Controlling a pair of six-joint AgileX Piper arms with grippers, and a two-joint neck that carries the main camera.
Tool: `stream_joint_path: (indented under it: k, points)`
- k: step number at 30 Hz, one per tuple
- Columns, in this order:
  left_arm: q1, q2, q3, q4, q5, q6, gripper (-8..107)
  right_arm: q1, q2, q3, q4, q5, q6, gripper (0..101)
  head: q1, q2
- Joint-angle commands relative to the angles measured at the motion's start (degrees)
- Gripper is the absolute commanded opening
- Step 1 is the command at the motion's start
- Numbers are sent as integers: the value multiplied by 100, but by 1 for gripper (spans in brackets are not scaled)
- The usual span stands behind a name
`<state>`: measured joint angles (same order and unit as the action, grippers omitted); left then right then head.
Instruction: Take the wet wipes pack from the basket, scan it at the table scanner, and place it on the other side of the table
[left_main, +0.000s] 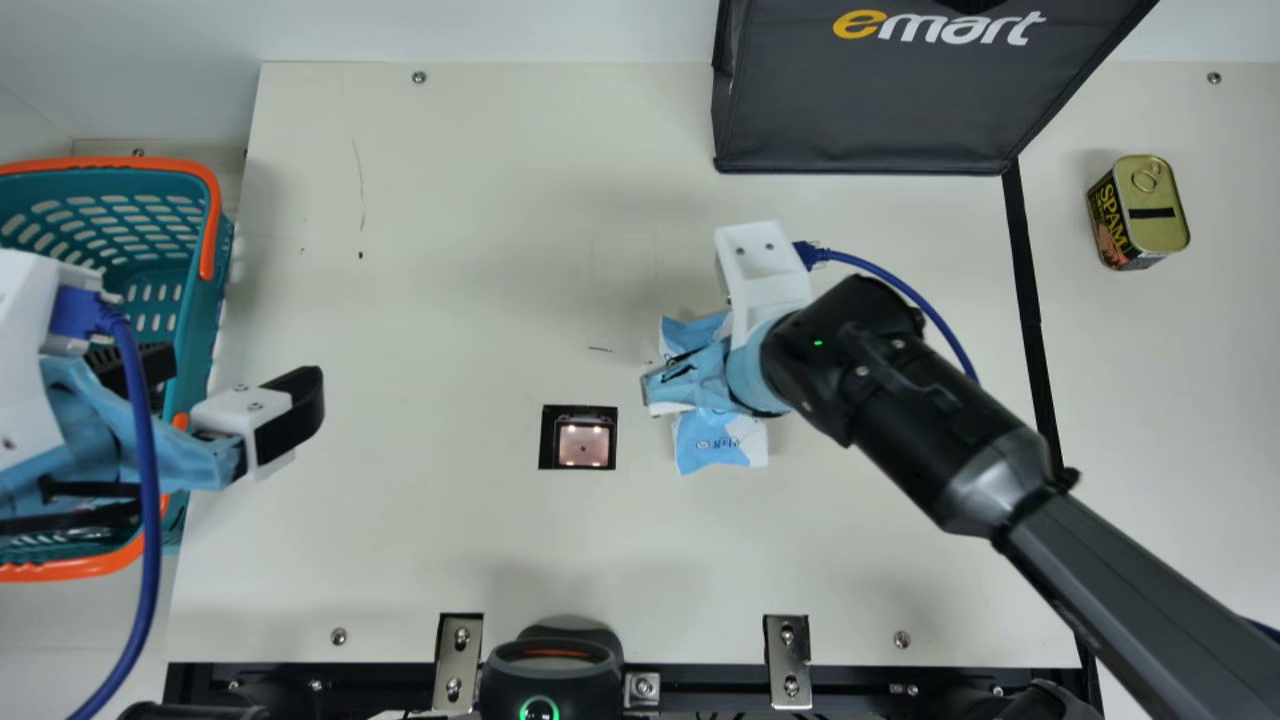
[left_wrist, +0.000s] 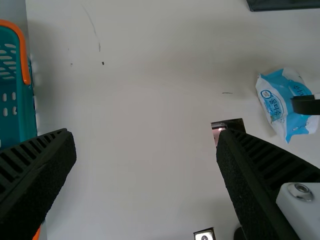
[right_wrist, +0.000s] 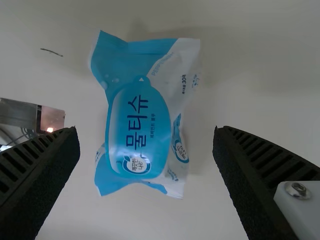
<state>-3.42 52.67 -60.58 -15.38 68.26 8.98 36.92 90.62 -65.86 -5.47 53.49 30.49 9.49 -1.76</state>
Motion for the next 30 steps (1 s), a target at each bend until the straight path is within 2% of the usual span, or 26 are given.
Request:
stream_joint_path:
  k: [1, 8, 19, 30]
  points:
    - [0, 0, 0, 0, 0, 0, 90, 85, 148, 4, -166, -45, 339, 95, -157, 18]
    - [0, 0, 0, 0, 0, 0, 90, 287, 538, 74, -489, -261, 938, 95, -157, 18]
    - [0, 0, 0, 0, 0, 0, 90, 380, 883, 266, -611, -582, 1393, 95, -157, 18]
    - [0, 0, 0, 0, 0, 0, 90, 396, 942, 320, -651, -715, 1566, 22, -157, 18]
